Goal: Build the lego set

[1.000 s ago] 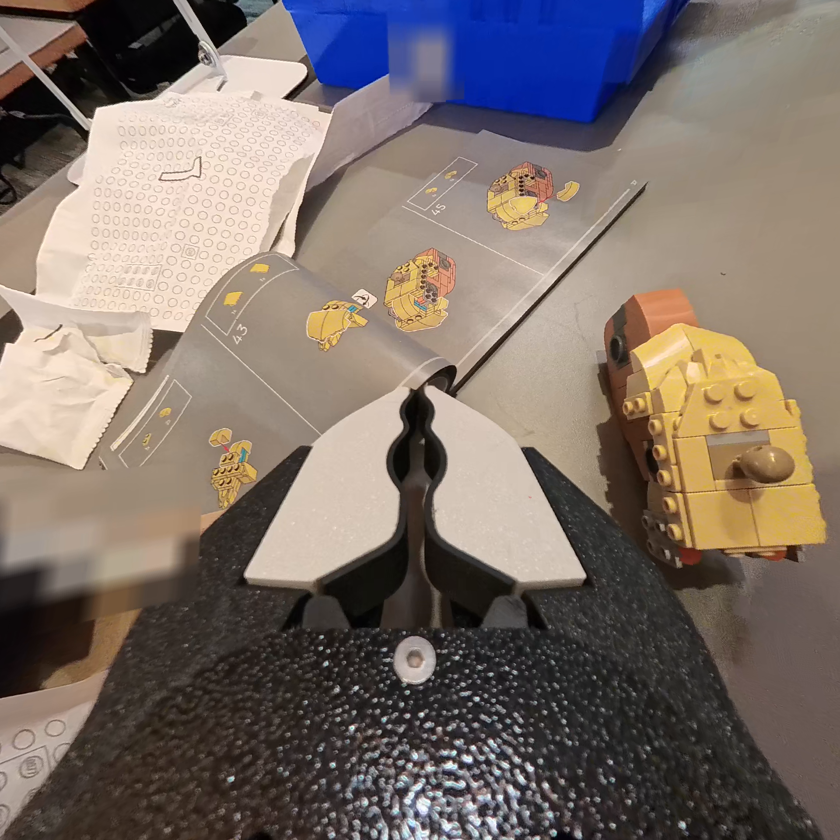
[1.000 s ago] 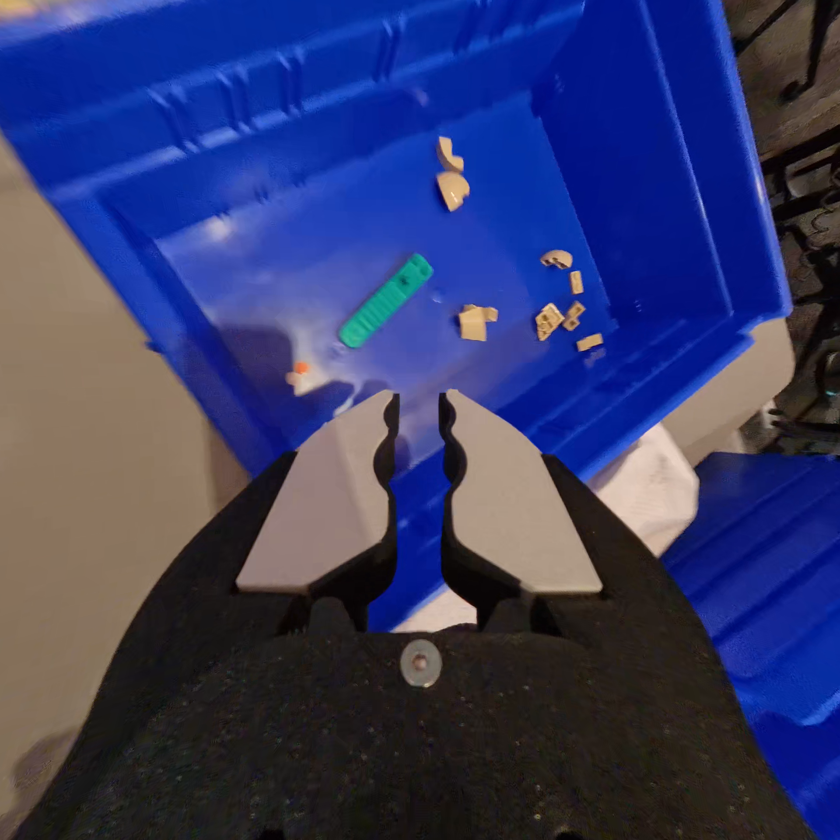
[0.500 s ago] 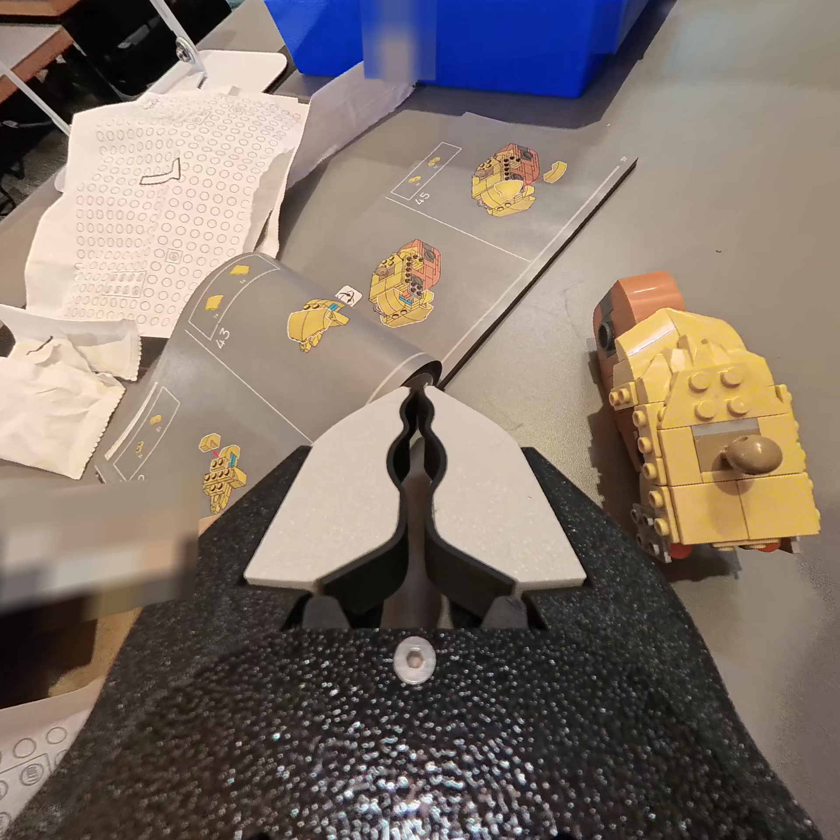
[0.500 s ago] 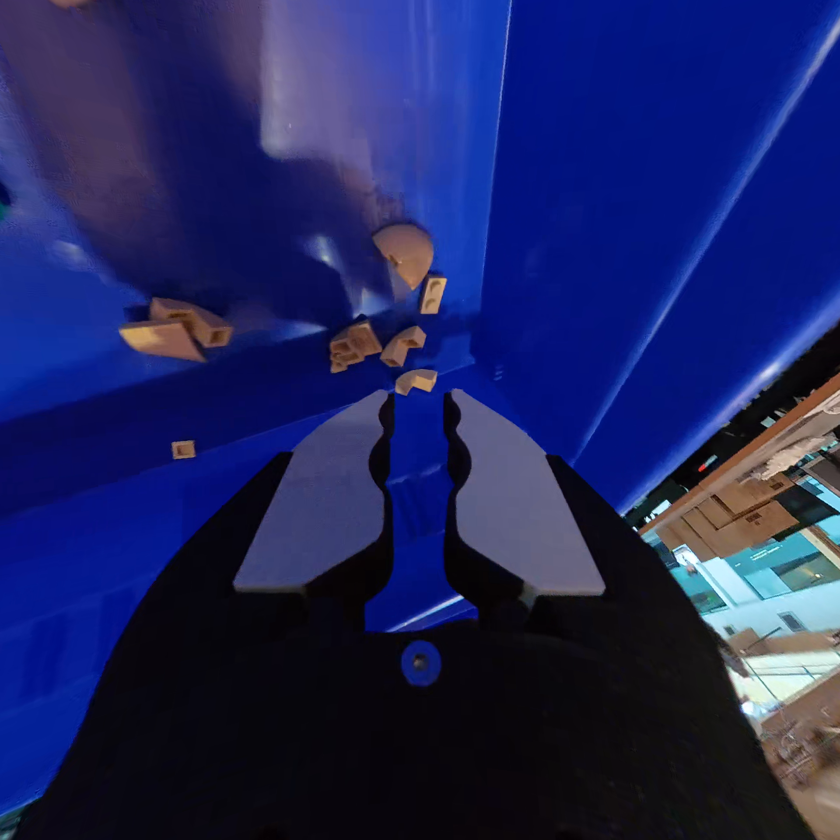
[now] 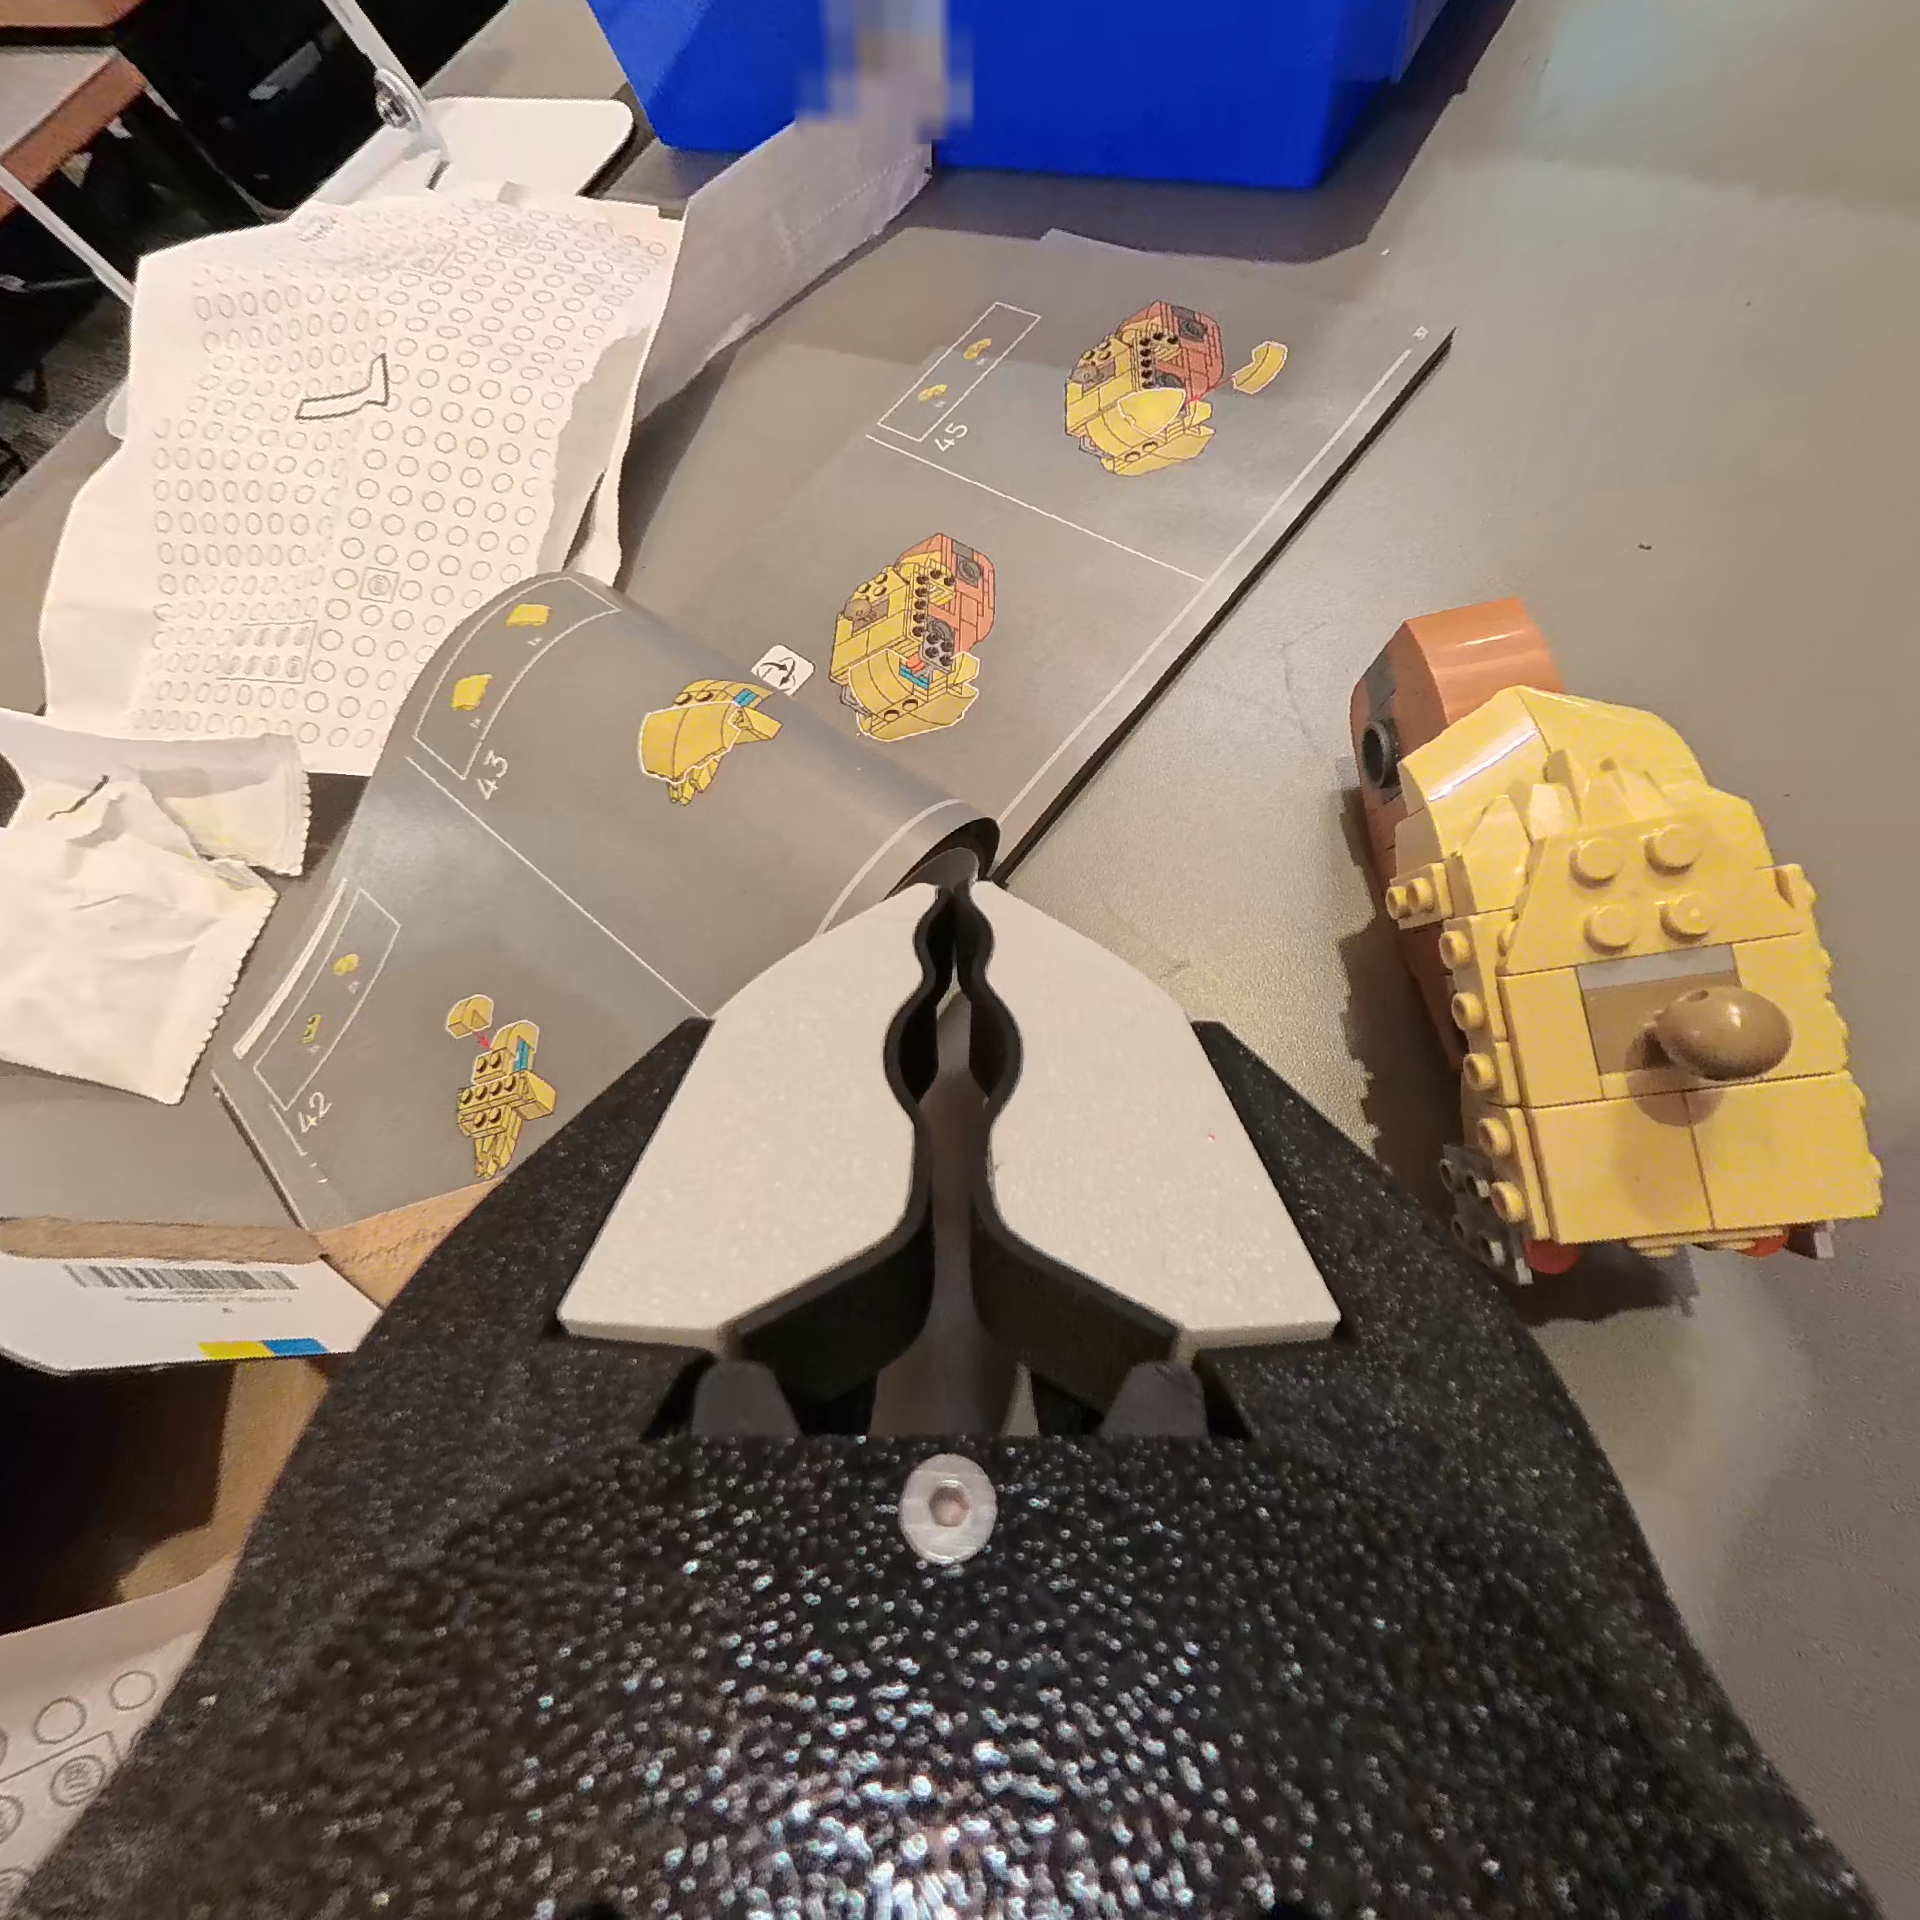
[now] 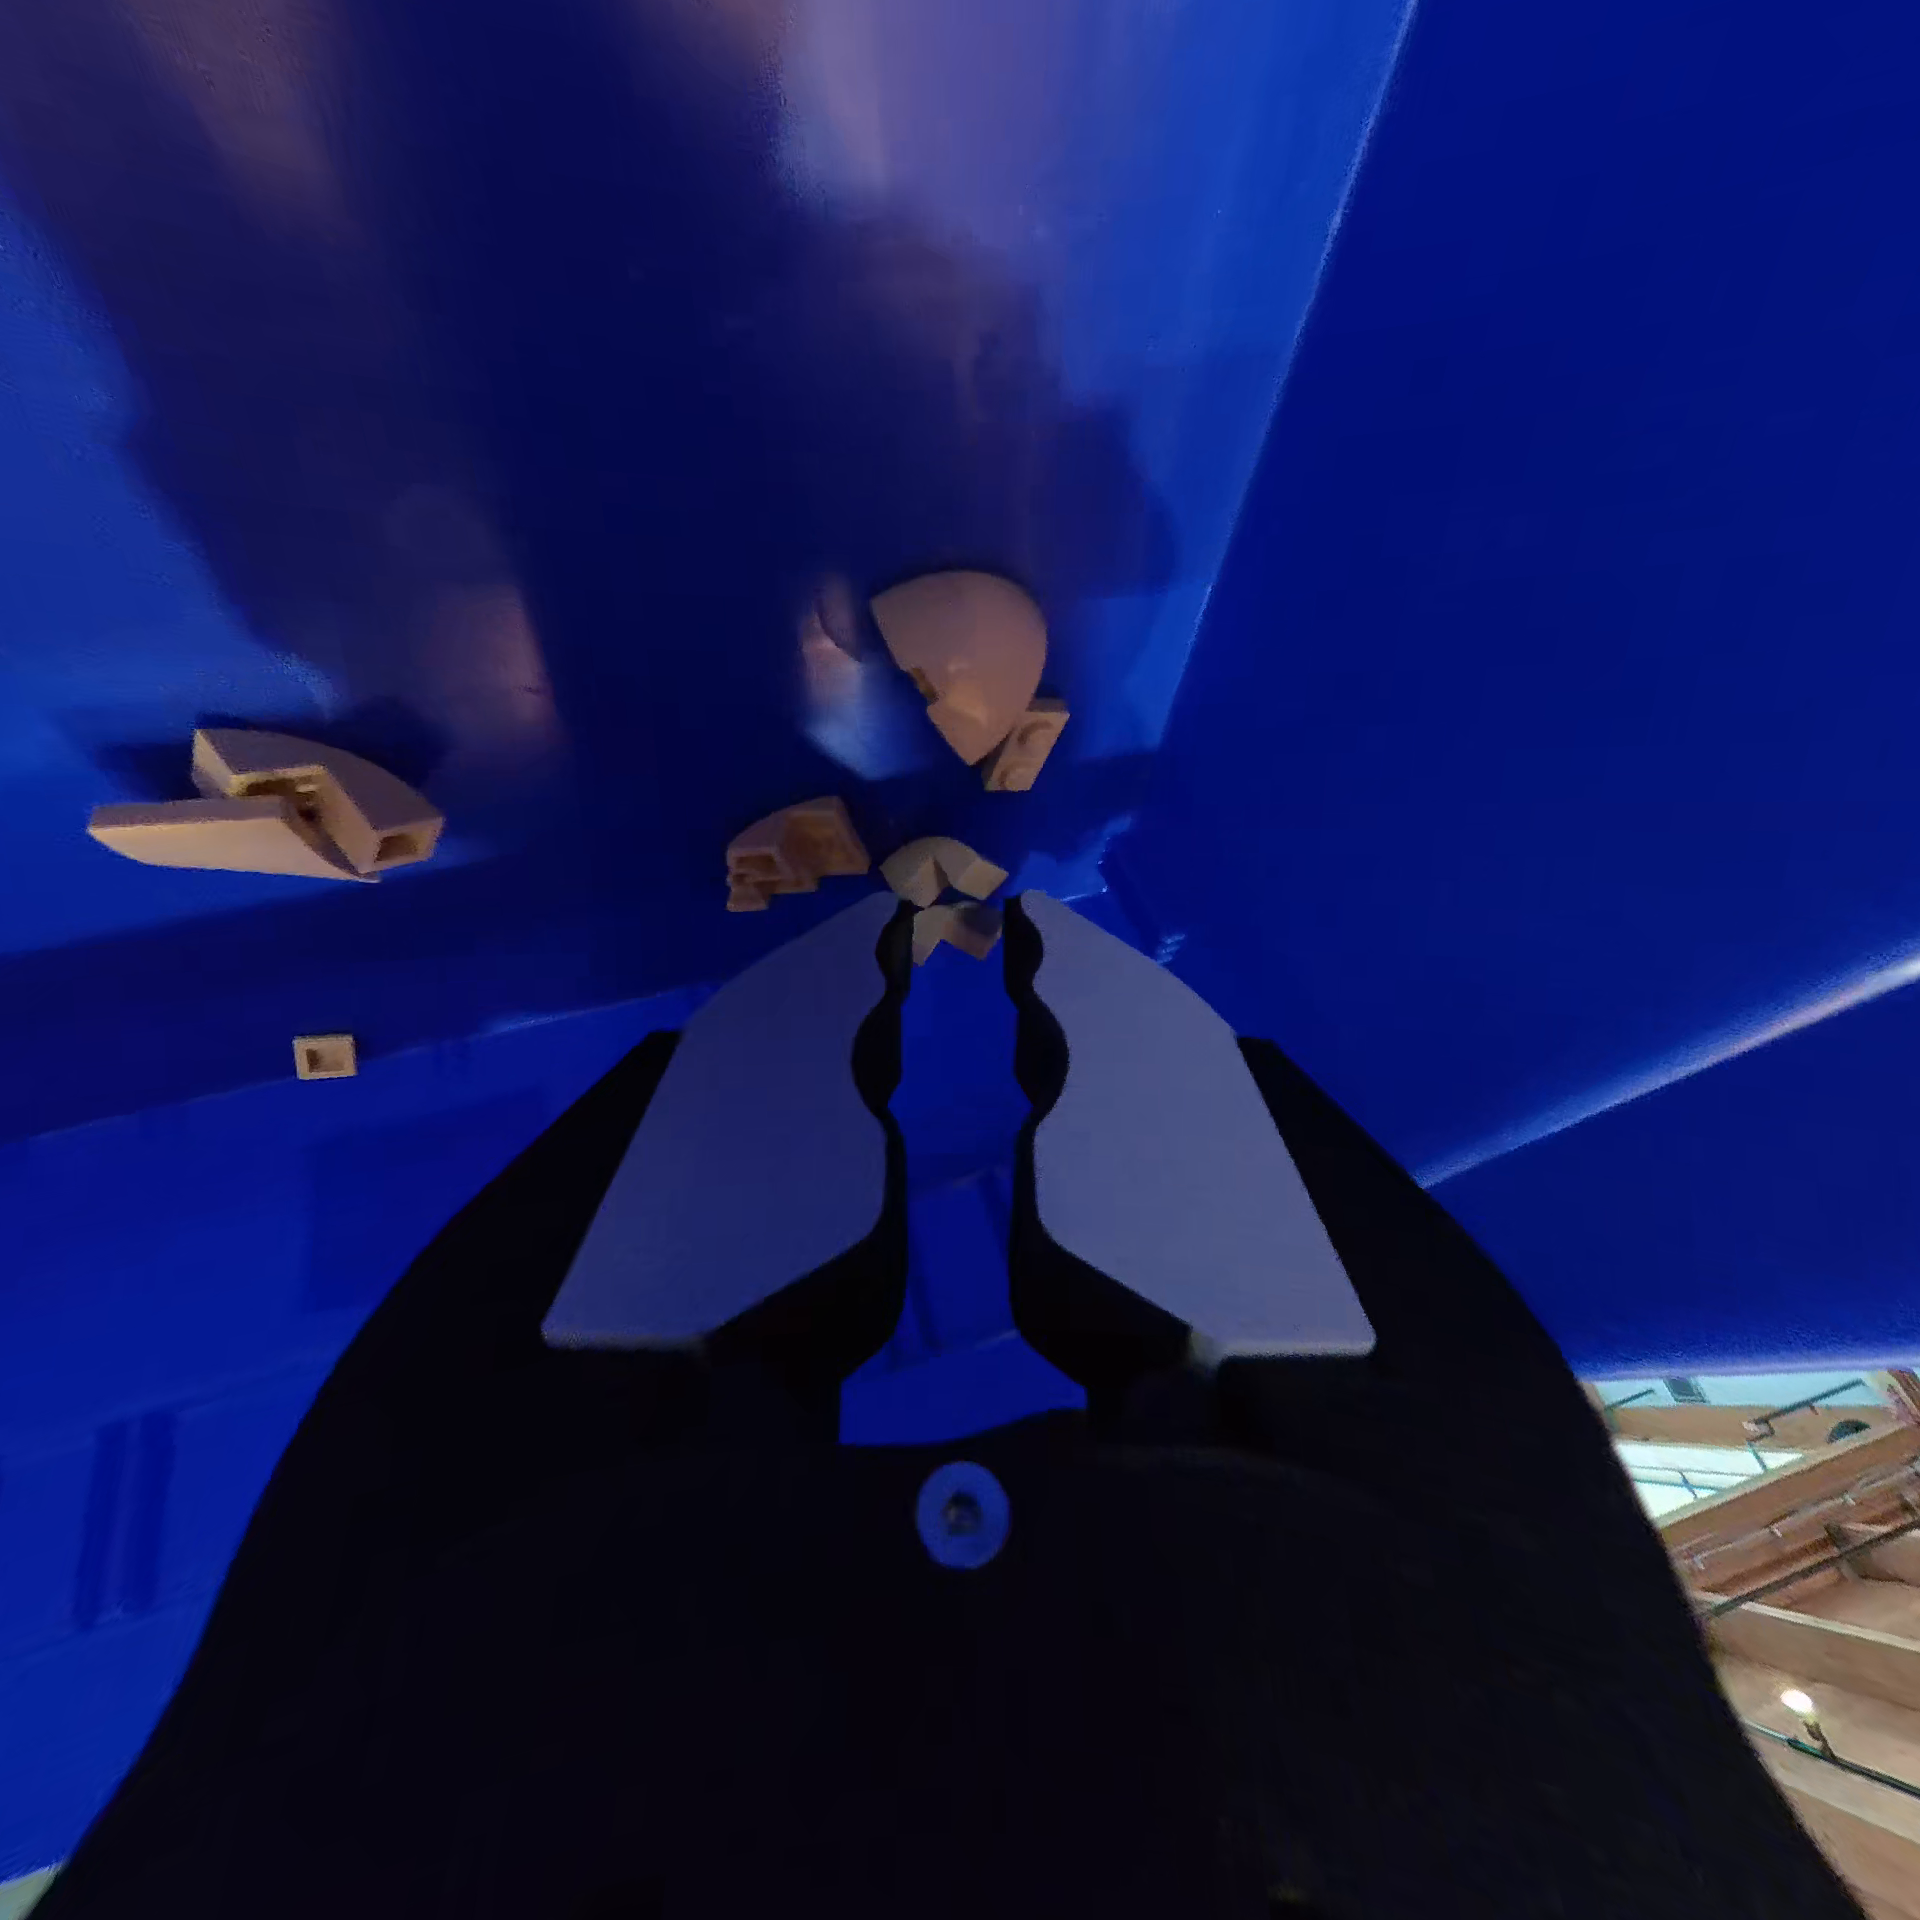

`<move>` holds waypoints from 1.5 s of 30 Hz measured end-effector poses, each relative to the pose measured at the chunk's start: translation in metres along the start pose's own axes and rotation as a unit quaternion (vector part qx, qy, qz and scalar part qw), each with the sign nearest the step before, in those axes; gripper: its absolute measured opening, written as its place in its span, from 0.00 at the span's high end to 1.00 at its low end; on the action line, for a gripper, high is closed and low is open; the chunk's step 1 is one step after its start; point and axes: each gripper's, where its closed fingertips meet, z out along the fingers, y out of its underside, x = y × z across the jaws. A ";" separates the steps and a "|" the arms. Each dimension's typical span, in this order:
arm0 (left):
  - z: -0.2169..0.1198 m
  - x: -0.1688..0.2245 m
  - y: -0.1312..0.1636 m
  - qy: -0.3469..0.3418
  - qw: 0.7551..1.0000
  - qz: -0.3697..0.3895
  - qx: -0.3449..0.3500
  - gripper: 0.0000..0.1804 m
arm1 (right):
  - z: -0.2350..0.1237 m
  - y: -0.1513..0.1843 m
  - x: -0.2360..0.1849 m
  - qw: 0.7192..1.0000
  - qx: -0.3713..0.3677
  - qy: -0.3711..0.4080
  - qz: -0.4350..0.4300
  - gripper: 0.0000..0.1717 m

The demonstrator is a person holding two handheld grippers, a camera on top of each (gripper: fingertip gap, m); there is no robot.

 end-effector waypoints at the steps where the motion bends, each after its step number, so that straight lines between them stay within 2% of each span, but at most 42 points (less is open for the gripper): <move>1: 0.000 0.000 0.000 0.000 1.000 0.000 0.000 1.00 | 0.000 0.000 -0.001 1.000 -0.001 -0.005 -0.002 0.91; 9: 0.000 0.001 0.001 0.001 1.000 0.004 -0.003 1.00 | 0.000 -0.001 -0.003 0.999 0.009 -0.038 0.005 0.92; 15: 0.000 0.001 0.001 0.001 1.000 0.006 -0.005 1.00 | -0.003 -0.004 -0.005 0.995 0.033 -0.080 0.054 0.90; 22: 0.001 0.003 0.002 0.000 1.000 0.015 -0.010 1.00 | 0.001 -0.003 -0.004 0.989 0.004 -0.092 0.114 0.87; 31: 0.001 0.005 0.002 0.002 1.000 0.018 -0.011 1.00 | 0.002 -0.004 -0.007 0.986 -0.014 -0.107 0.126 0.96; 35: 0.002 0.005 0.002 0.002 1.000 0.019 -0.012 1.00 | -0.010 -0.005 -0.009 0.985 0.030 -0.093 0.141 1.00; 39: 0.001 0.006 0.002 0.003 1.000 0.018 -0.012 1.00 | -0.062 -0.011 -0.035 0.974 0.153 -0.076 0.151 1.00; 41: 0.001 0.006 0.003 0.003 1.000 0.018 -0.013 1.00 | -0.083 -0.007 -0.059 0.969 0.190 -0.067 0.141 1.00; 43: 0.002 0.006 0.003 0.005 1.000 0.020 -0.016 1.00 | -0.089 -0.001 -0.070 0.970 0.200 -0.040 0.131 1.00; 45: 0.003 0.008 0.003 0.007 1.000 0.022 -0.018 1.00 | -0.082 0.007 -0.057 0.974 0.178 0.010 0.137 1.00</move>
